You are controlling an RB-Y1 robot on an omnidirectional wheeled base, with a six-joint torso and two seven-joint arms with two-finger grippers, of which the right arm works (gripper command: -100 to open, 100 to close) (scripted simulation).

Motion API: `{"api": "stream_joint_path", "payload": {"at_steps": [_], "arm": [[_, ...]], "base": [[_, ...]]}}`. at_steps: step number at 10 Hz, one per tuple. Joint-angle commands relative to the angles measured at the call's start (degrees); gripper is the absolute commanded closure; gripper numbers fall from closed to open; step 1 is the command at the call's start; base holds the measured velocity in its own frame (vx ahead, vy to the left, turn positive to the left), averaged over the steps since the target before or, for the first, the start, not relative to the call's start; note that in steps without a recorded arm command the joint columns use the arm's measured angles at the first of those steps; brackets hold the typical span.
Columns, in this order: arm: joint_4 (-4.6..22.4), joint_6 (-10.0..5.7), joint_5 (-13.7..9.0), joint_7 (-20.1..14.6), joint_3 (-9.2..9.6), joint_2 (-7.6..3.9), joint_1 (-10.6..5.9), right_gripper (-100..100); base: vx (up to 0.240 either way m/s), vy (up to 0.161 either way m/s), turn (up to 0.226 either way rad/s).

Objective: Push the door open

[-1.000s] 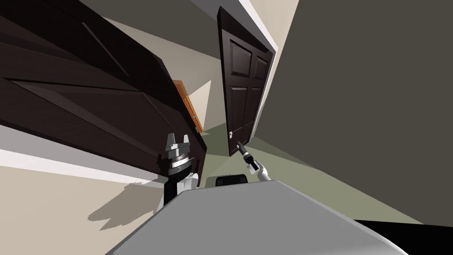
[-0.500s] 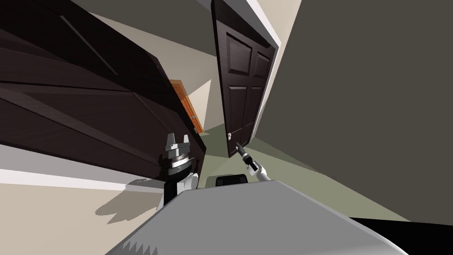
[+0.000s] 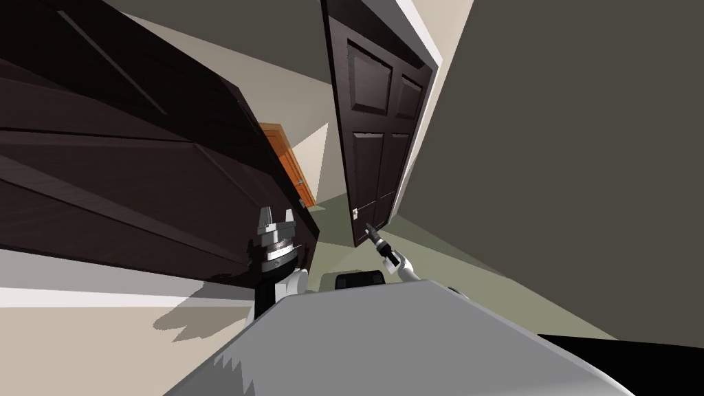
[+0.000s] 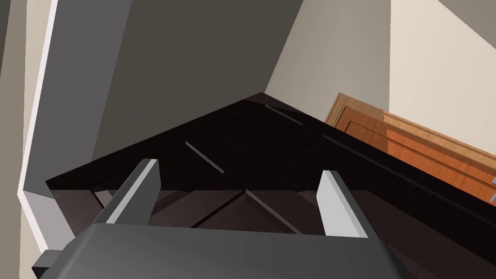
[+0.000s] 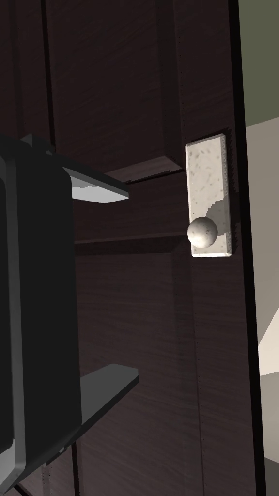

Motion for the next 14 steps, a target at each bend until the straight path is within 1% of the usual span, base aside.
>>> {"api": "stream_joint_path", "payload": {"at_steps": [1,2,4,5,6,7,9,14], "arm": [[2.2,-0.65,0.4,-0.3,0.31,0.24,-0.86,-100],[3.1,-0.91,0.6,-0.4,0.43,0.31,-1.19,-100],[6.3,-1.86,1.1,-0.9,0.88,0.63,-2.44,-100],[6.9,-2.03,1.3,-1.0,0.96,0.69,-2.68,-100],[8.5,-2.53,1.6,-1.2,1.20,0.89,-3.33,-100],[9.0,-2.82,1.2,-0.8,0.82,0.90,-3.72,-100],[9.5,-2.91,1.0,-0.4,0.60,0.82,-3.87,-100],[10.0,-2.67,0.3,0.7,0.08,1.34,-3.96,-100]], "base": [[0.067,-0.083,0.048],[0.082,-0.094,0.049],[0.094,-0.104,0.046],[0.109,-0.102,0.040],[0.097,-0.107,0.044],[0.046,-0.053,0.018],[0.137,0.036,0.034],[0.170,0.084,0.031]]}}
